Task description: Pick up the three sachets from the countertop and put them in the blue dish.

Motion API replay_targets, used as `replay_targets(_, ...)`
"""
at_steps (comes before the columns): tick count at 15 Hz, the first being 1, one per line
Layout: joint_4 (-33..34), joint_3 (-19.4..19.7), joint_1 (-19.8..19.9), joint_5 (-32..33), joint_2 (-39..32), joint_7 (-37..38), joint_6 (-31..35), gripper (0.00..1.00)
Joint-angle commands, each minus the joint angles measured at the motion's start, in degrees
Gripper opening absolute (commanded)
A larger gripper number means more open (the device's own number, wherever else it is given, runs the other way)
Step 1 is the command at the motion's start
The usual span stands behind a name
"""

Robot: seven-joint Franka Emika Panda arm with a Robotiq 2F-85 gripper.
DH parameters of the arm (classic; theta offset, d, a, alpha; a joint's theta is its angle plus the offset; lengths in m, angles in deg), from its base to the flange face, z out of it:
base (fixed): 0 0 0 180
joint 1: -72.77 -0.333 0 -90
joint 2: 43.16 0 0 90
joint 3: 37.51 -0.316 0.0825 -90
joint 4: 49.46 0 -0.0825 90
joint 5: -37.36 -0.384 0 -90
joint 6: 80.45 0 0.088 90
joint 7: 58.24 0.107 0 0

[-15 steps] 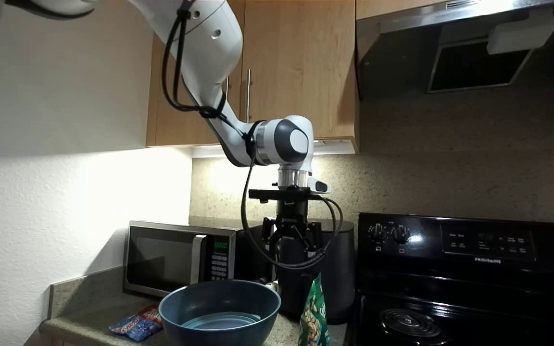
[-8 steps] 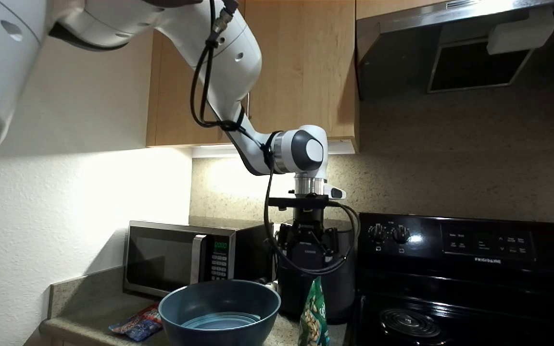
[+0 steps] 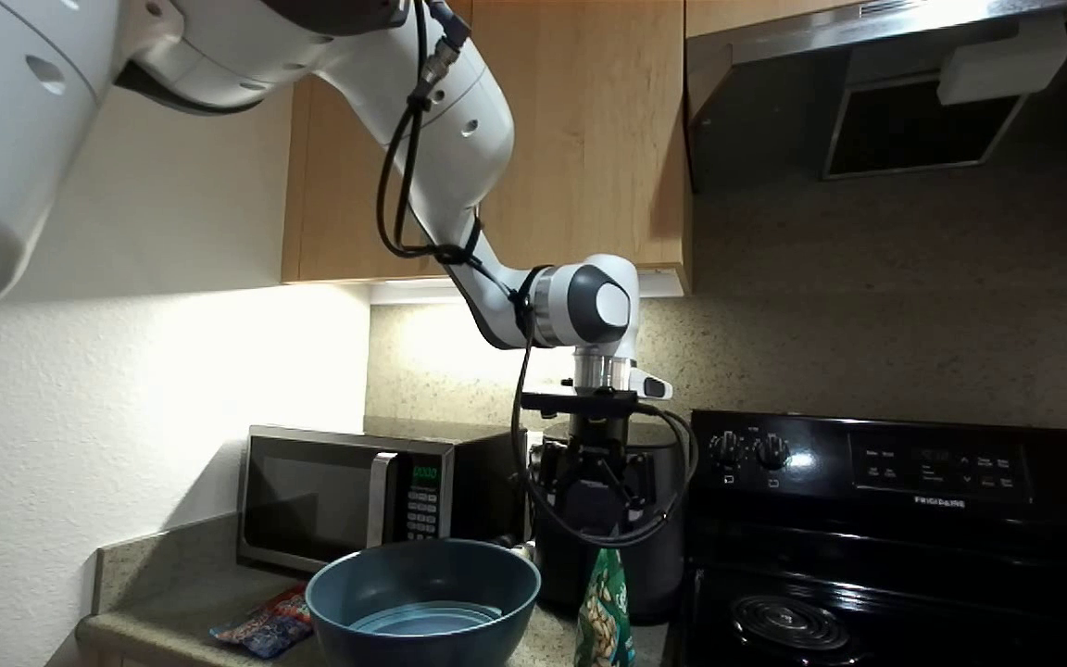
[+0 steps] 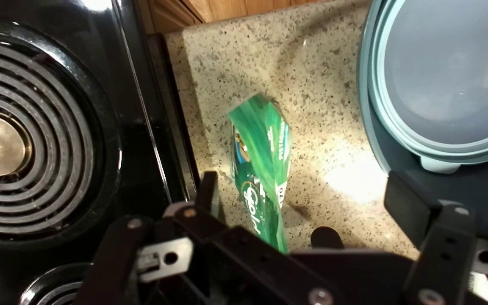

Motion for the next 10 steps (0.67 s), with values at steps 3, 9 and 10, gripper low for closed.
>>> replay_targets(3,4.42,-1.14,1.89,-2.88,-5.12,-3.07,-0.64,0.73)
replay_targets(9,5.87,-1.88,2.52,-3.97,-6.55,-4.09,-1.54,0.34)
replay_targets(10,5.86,-1.94,2.62,-4.43,-6.50,-4.30,-1.69,0.26)
